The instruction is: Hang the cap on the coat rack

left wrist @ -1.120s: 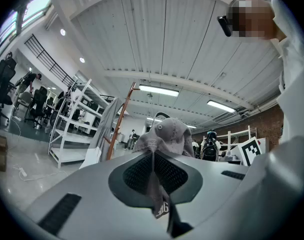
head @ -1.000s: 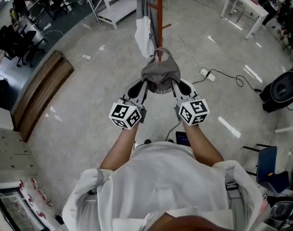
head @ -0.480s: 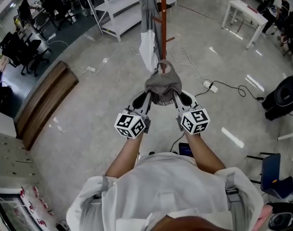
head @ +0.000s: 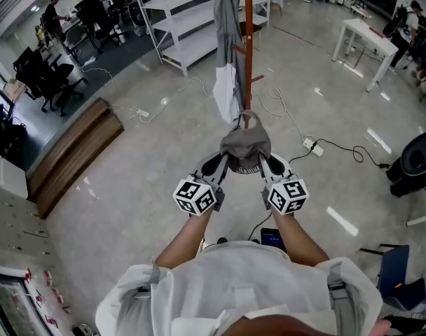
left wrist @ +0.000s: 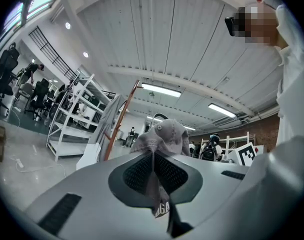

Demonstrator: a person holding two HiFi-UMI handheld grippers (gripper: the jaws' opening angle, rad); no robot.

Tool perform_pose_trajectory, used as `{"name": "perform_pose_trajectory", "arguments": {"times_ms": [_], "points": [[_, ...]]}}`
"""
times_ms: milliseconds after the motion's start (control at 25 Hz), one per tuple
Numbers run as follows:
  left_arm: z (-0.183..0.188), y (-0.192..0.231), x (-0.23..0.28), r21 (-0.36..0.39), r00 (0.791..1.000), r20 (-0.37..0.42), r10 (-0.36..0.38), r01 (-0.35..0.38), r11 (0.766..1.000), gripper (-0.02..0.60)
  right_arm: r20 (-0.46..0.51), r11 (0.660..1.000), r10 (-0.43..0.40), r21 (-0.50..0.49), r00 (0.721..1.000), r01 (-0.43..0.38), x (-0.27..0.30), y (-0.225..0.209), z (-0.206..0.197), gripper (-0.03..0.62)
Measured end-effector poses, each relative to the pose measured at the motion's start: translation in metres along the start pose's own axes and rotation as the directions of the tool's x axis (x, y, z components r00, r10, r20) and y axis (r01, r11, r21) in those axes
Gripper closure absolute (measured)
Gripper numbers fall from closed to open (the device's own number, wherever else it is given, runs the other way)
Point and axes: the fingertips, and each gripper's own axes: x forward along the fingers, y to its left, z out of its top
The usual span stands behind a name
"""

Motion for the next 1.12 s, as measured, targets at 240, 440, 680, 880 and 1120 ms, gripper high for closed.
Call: {"name": "perform_pose_trajectory", "arguments": {"times_ms": [240,440,680,880,1120], "points": [[-0.007,-0.005,0.007,-0.003,1.0,0.003,0.001,-0.001,1.0,0.551,0.005,1.0,0.017,0.018,1.0,-0.017,-0.001,-0.012,-0.005,0.556],[-0.009,-0.019,0.017,-0.009,1.0,0.003,0.004,-0.004,1.0,0.551,0.011,0.999,0.019,0.035,1.0,-0.019,-0.01,-0.026,0.001,0.556],[-0.019,-0.037,0.025,-0.013,1.0,0.002,0.018,-0.018,1.0,0.551,0.018,0.999,0.034,0.042,0.999,-0.034,-0.027,-0.04,0.001,0.556],[-0.024,-0.054,0.027,-0.002,1.0,0.001,0.017,-0.017,1.0,0.551,0.03,0.998,0.045,0.041,0.999,-0.046,-0.04,-0.05,0.007,0.556],[-0.034,-0.066,0.027,-0.015,1.0,-0.01,0.028,-0.028,1.0,0.551,0.021,0.997,0.053,0.053,0.998,-0.054,-0.054,-0.056,0.002,0.556]]}}
